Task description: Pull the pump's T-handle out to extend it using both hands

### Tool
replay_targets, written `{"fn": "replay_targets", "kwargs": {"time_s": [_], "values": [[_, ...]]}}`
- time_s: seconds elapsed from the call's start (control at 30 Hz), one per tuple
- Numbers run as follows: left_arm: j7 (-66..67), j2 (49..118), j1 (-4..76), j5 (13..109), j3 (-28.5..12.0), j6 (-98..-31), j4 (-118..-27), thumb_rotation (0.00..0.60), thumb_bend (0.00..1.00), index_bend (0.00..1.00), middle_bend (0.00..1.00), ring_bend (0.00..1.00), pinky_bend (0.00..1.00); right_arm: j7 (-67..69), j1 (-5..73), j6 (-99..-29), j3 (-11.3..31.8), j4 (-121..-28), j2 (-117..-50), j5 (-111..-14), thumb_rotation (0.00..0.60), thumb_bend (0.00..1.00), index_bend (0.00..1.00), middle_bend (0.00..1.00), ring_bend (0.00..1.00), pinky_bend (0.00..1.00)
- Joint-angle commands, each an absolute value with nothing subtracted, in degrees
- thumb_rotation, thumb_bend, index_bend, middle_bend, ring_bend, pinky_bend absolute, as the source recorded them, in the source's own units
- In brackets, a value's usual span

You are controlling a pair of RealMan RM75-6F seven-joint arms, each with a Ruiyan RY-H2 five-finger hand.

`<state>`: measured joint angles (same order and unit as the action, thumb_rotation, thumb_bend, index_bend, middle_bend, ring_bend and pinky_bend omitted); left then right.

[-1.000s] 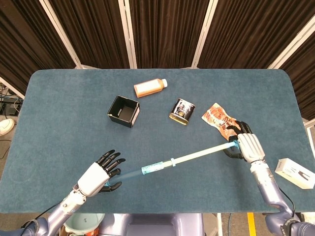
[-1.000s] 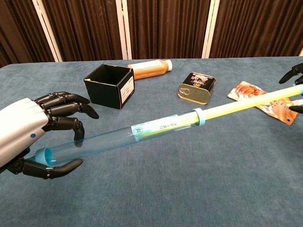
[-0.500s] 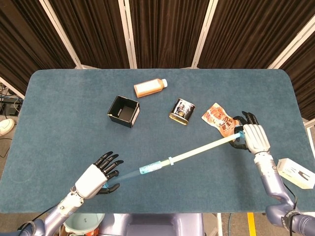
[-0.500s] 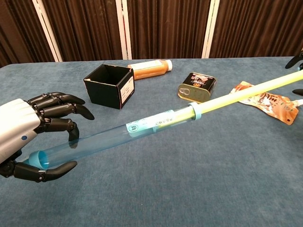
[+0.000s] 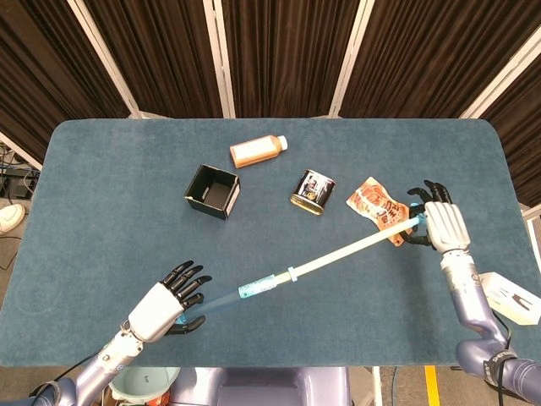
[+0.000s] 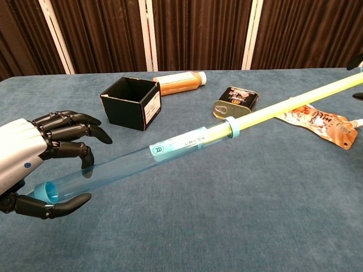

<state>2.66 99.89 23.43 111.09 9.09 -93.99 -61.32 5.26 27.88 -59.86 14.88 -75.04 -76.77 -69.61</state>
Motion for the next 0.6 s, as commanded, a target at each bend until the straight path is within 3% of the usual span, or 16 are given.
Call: {"fn": "replay_targets", "kwargs": {"time_s": [0.03, 0.6], "values": [[2.8, 99.8, 23.2, 111.1, 9.1, -94.1, -61.2, 0.6, 0.49, 0.64, 0.24, 0.13, 0.15, 5.3, 28.2, -59.6, 15.3, -74.9, -76.6, -69.2, 0.6, 0.29, 0.82, 0.25, 0.07, 0.0], [3.1, 100.2, 22.9, 111.6, 9.3, -93.5, -60.8, 0.6, 0.49, 0.64, 0.24, 0.13, 0.15, 3.9, 30.3, -57.5, 17.0, -74.6, -75.3, -66.5, 0.6, 0.28, 0.82, 0.25, 0.07, 0.0]]}}
